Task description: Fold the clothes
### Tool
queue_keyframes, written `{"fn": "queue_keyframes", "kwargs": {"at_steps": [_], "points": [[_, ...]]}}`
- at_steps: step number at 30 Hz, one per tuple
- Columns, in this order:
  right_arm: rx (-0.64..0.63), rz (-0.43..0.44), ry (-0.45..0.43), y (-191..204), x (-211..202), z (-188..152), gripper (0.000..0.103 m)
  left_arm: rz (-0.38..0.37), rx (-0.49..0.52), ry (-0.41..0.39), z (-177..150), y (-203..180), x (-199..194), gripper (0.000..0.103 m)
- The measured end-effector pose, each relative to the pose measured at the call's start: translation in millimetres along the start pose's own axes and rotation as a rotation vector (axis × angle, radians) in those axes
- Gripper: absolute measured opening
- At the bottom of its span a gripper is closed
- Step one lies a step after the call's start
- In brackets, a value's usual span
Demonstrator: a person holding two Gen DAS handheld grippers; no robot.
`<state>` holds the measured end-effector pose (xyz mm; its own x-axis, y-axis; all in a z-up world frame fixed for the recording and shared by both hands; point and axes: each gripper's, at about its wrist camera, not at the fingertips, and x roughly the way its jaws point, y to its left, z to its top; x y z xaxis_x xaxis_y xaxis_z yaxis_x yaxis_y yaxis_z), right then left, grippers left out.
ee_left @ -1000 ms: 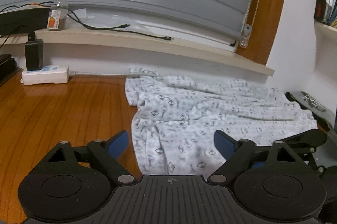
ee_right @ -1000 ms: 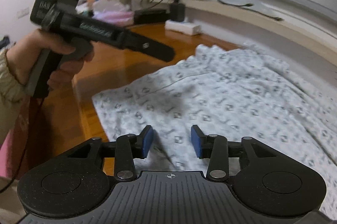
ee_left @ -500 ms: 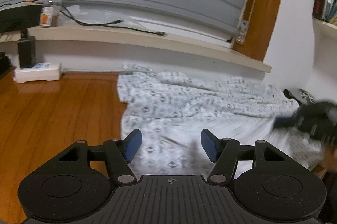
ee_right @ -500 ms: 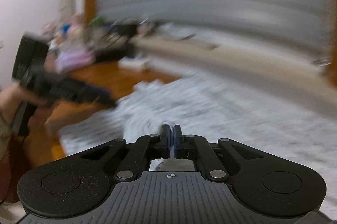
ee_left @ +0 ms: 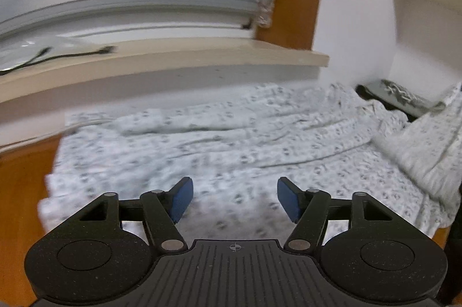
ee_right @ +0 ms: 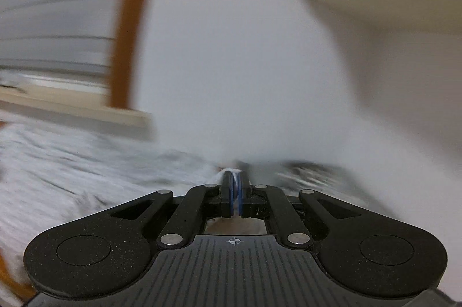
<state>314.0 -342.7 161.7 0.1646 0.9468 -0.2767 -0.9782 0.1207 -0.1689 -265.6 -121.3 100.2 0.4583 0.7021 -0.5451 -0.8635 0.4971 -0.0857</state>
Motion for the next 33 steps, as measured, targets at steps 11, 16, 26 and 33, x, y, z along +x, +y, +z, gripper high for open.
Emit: {"fn": "queue_keyframes", "kwargs": {"at_steps": [11, 16, 26, 33], "points": [[-0.08, -0.128, 0.007, 40.2, 26.4, -34.1, 0.036, 0.028, 0.01, 0.052, -11.9, 6.1, 13.8, 0.077], [0.003, 0.073, -0.017, 70.8, 37.9, -18.9, 0.042, 0.027, 0.009, 0.064, -18.3, 11.4, 12.2, 0.078], [0.061, 0.601, 0.203, 157.0, 74.9, -26.7, 0.043, 0.04, 0.062, 0.092, -23.0, 8.6, 11.0, 0.082], [-0.079, 0.603, 0.259, 179.6, 64.1, -35.6, 0.043, 0.026, 0.076, 0.107, -23.7, 7.3, 12.5, 0.094]]}}
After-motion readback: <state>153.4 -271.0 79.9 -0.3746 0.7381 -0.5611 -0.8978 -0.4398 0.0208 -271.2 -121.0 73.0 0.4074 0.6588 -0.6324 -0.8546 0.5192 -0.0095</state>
